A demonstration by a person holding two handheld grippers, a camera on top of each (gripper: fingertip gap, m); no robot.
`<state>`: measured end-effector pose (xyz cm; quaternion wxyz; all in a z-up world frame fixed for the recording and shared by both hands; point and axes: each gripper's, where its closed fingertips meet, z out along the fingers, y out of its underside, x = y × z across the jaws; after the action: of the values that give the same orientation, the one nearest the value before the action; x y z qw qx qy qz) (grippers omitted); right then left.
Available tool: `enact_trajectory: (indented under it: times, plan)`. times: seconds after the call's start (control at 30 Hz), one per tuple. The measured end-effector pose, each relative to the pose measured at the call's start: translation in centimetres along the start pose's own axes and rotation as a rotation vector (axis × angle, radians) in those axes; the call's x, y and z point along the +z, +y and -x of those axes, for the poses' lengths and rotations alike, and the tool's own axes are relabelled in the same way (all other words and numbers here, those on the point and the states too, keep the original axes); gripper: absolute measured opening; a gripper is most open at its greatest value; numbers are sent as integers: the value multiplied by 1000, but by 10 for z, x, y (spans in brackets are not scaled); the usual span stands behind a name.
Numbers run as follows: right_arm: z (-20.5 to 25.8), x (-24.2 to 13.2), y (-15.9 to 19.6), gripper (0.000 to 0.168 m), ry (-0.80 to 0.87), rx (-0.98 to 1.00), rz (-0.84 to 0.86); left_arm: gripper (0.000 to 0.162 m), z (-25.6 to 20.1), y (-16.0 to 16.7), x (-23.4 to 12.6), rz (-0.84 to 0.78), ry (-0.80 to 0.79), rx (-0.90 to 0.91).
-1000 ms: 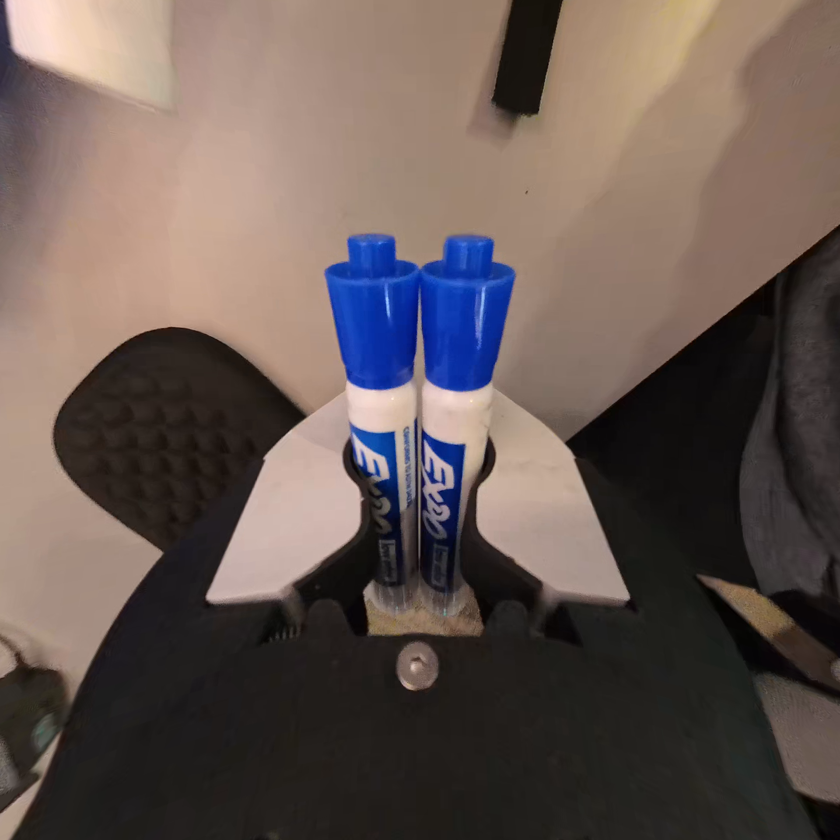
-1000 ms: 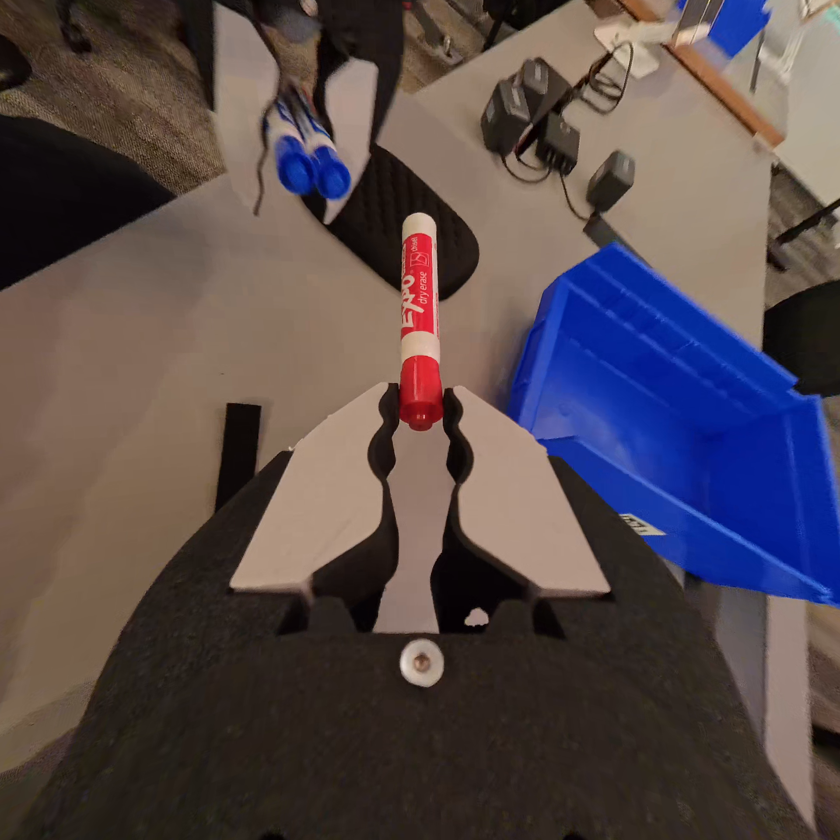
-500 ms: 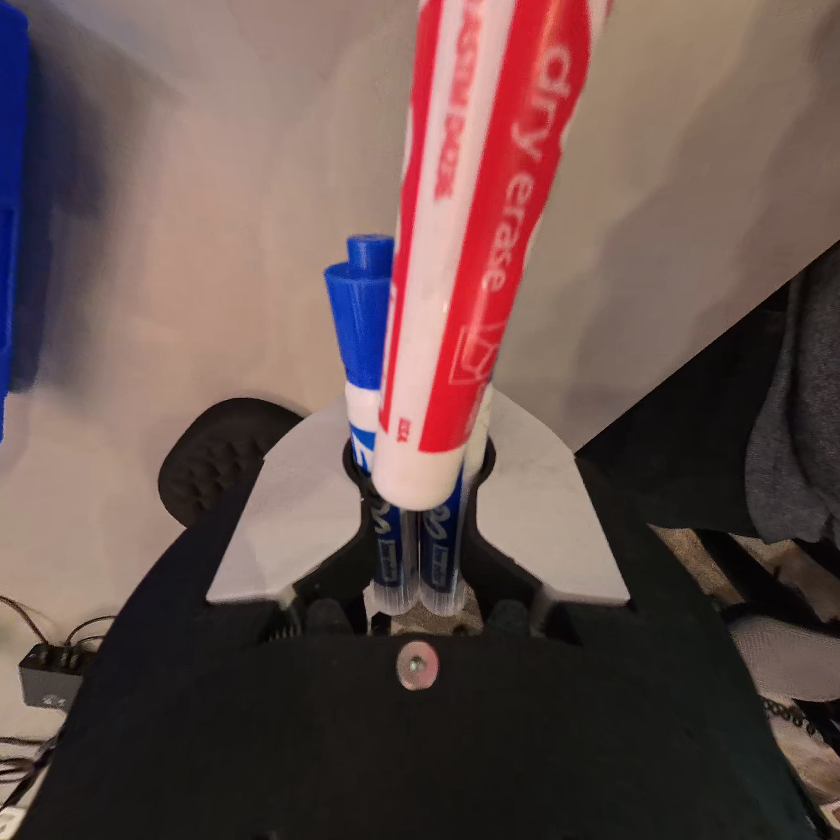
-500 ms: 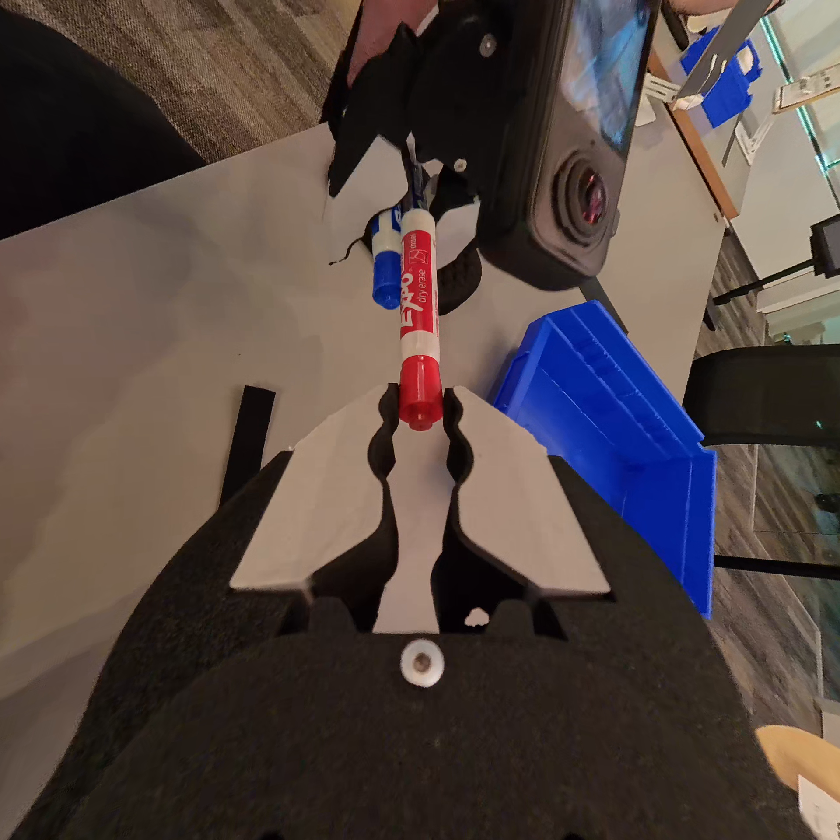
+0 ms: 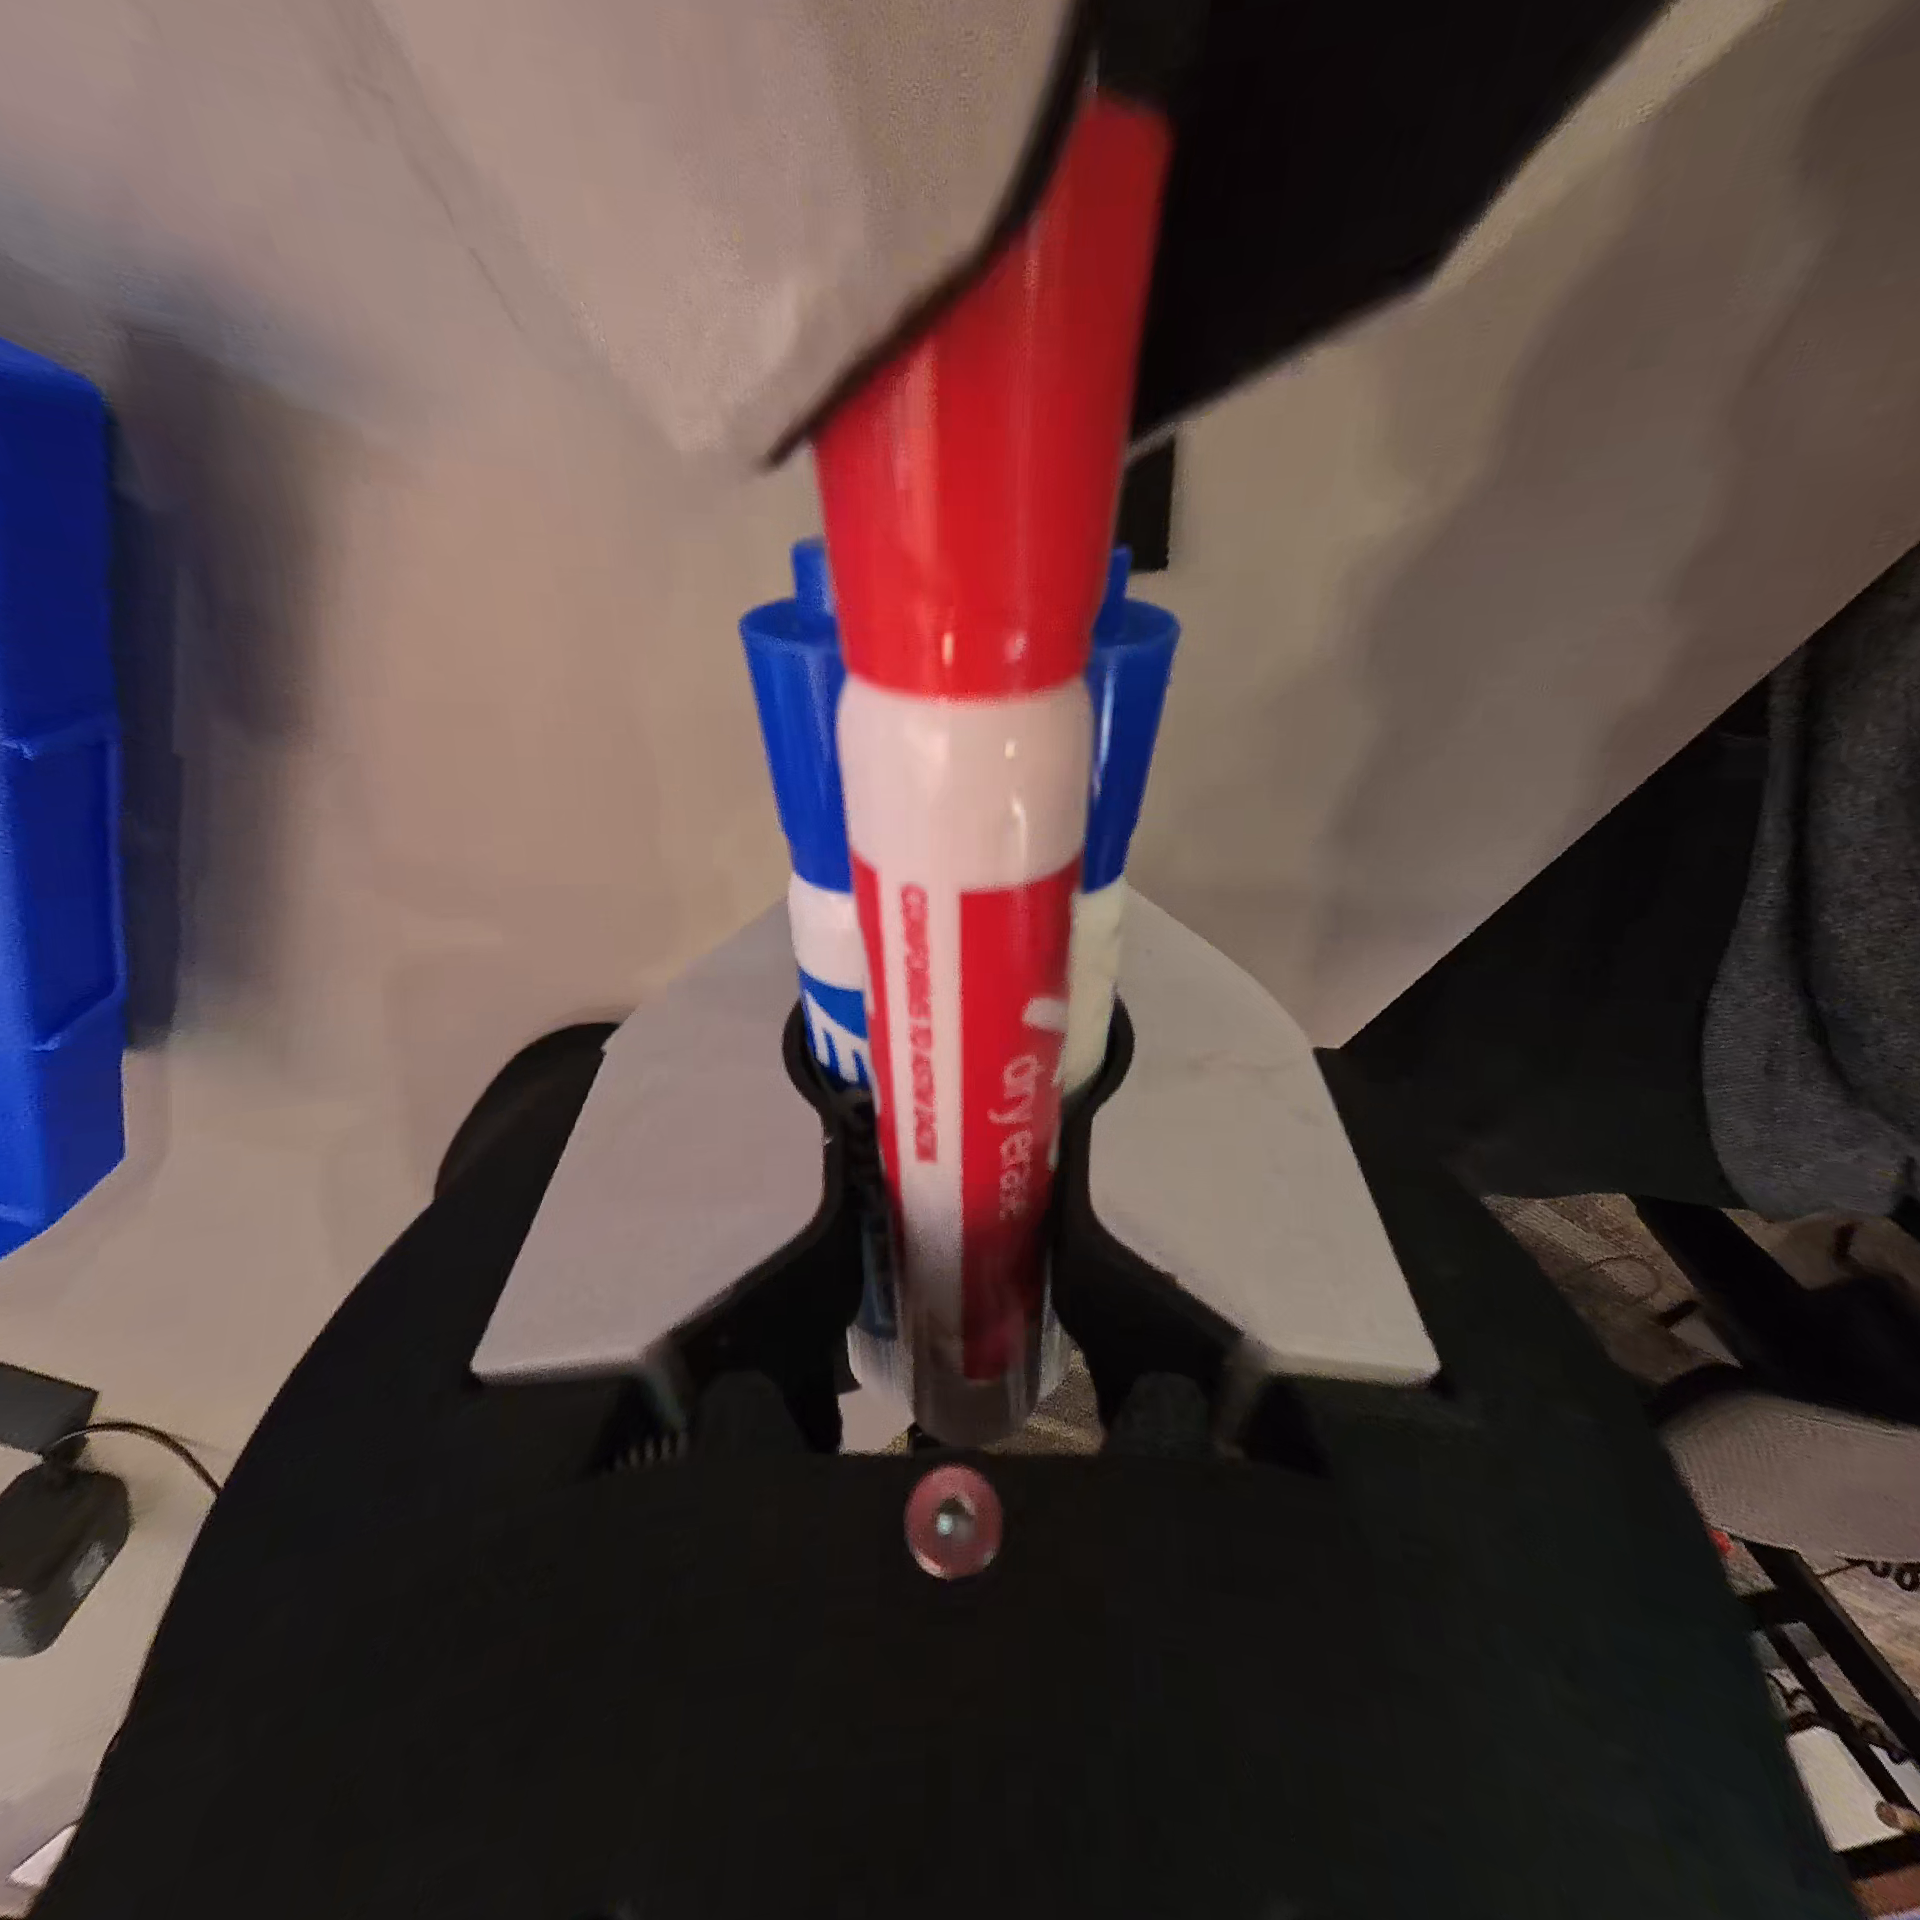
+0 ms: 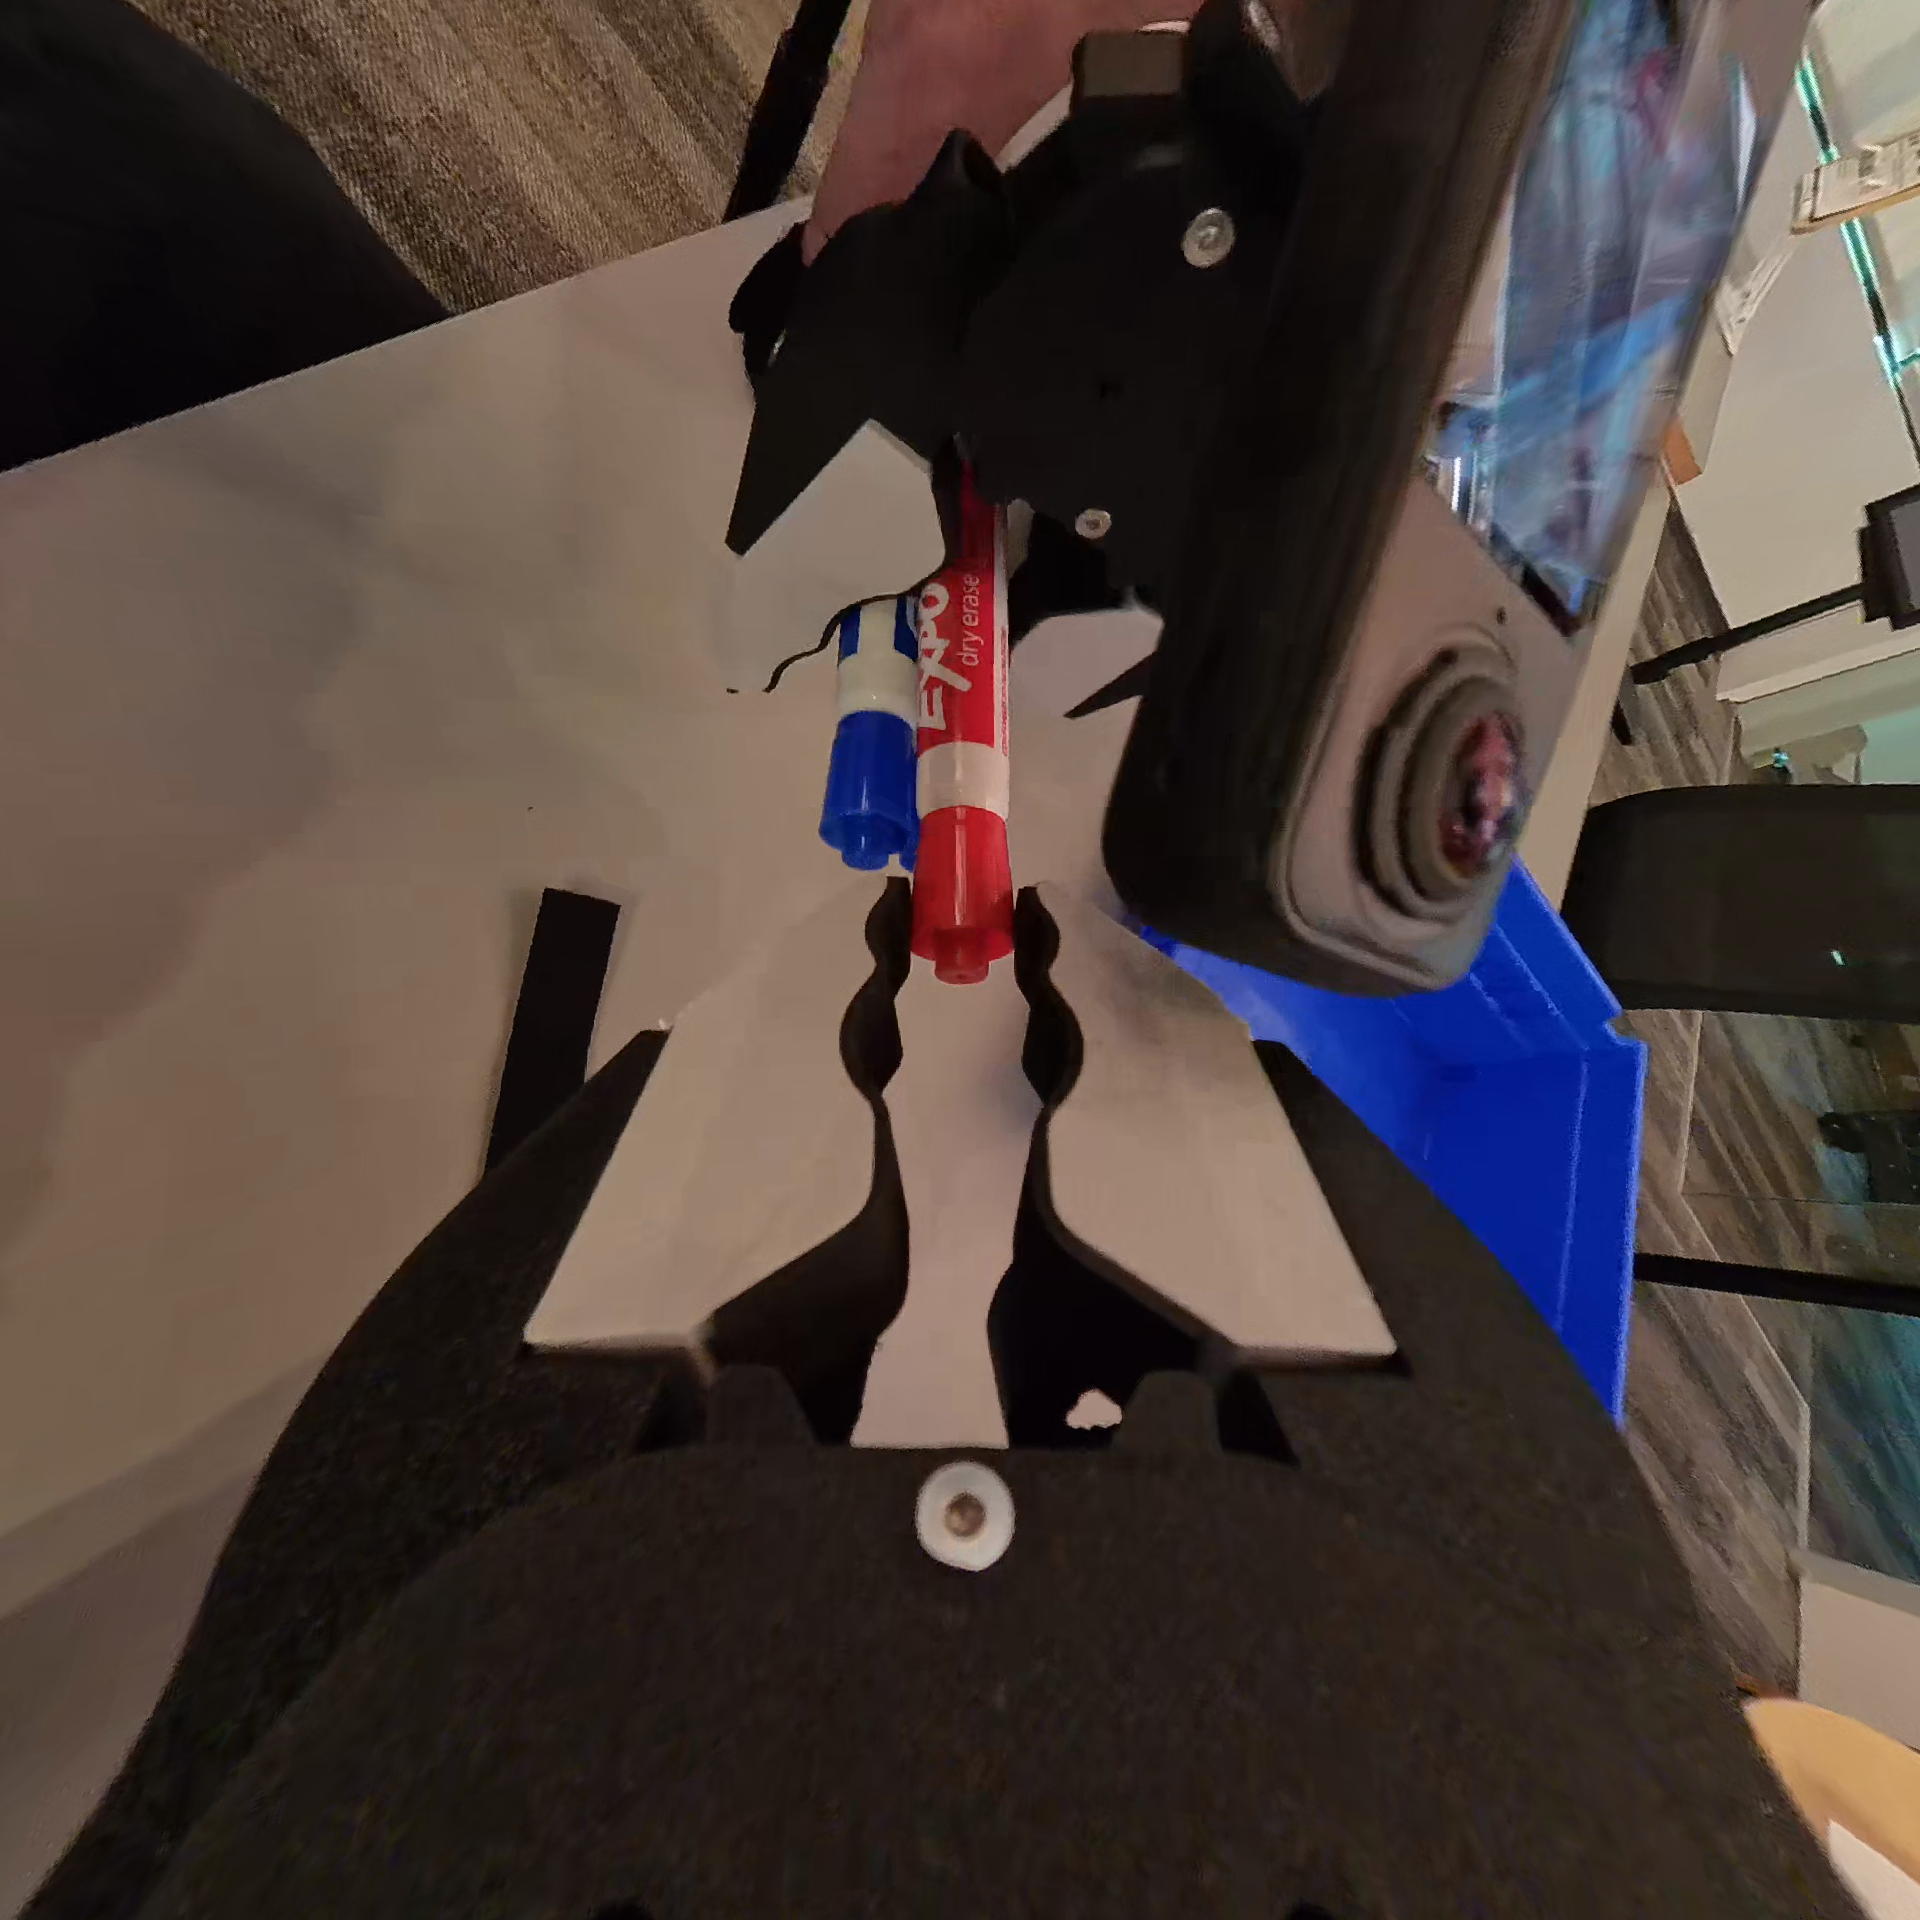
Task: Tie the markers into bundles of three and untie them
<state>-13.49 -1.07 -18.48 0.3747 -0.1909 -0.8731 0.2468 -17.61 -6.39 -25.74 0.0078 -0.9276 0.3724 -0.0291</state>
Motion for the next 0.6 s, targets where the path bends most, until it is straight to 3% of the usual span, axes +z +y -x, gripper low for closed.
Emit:
enact_trajectory:
  times: [0.4, 0.6]
  plan:
    - [-9, -11, 6, 26, 57, 26, -29, 42, 8, -4, -6, 12, -9, 16]
    - [-14, -18, 10, 8, 45, 103, -111, 42, 9, -6, -13, -12, -9, 8]
